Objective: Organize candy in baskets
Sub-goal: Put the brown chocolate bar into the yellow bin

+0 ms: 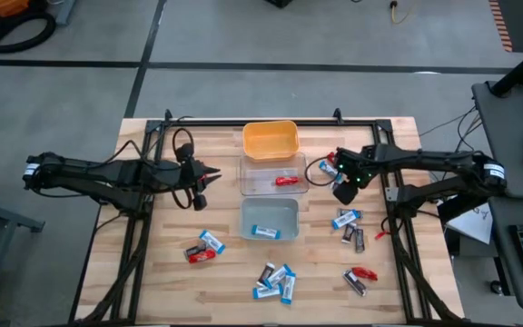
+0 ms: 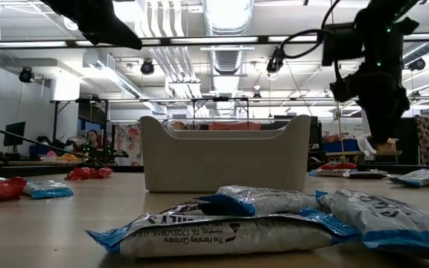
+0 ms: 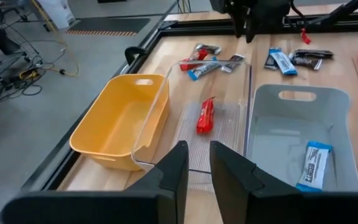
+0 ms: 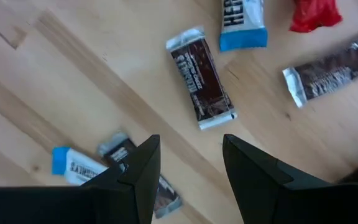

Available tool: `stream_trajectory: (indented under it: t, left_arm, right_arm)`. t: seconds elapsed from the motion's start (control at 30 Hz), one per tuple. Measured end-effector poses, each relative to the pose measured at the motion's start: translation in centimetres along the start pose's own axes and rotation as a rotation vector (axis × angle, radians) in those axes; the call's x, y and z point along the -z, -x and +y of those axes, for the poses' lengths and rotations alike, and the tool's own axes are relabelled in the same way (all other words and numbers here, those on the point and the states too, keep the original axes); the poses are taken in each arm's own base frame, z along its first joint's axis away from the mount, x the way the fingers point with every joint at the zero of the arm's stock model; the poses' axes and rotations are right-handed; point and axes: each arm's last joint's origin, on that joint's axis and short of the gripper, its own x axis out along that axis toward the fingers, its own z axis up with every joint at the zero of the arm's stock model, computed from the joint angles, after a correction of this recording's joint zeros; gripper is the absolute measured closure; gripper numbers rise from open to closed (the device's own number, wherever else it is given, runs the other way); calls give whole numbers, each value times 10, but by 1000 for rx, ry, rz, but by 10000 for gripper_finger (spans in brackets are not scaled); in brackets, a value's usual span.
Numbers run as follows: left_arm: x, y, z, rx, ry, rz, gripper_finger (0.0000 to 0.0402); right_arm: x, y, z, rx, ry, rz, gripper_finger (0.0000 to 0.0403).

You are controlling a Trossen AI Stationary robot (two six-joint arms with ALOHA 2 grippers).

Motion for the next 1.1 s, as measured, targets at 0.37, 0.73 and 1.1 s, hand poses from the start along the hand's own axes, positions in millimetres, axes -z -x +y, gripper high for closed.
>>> stream_trajectory:
  t: [0.37, 0.73, 1.1]
  left_arm:
    - [0, 0, 0, 1, -5, 1, 357]
    - [0, 0, 0, 2, -7, 5, 357]
    - [1, 0, 0, 2, -7, 5, 357]
  right_arm:
    - [0, -26, -3, 34, 70, -130, 236]
    - [5, -36, -7, 69, 94, -130, 236]
    - [3, -59, -8, 109, 104, -87, 236]
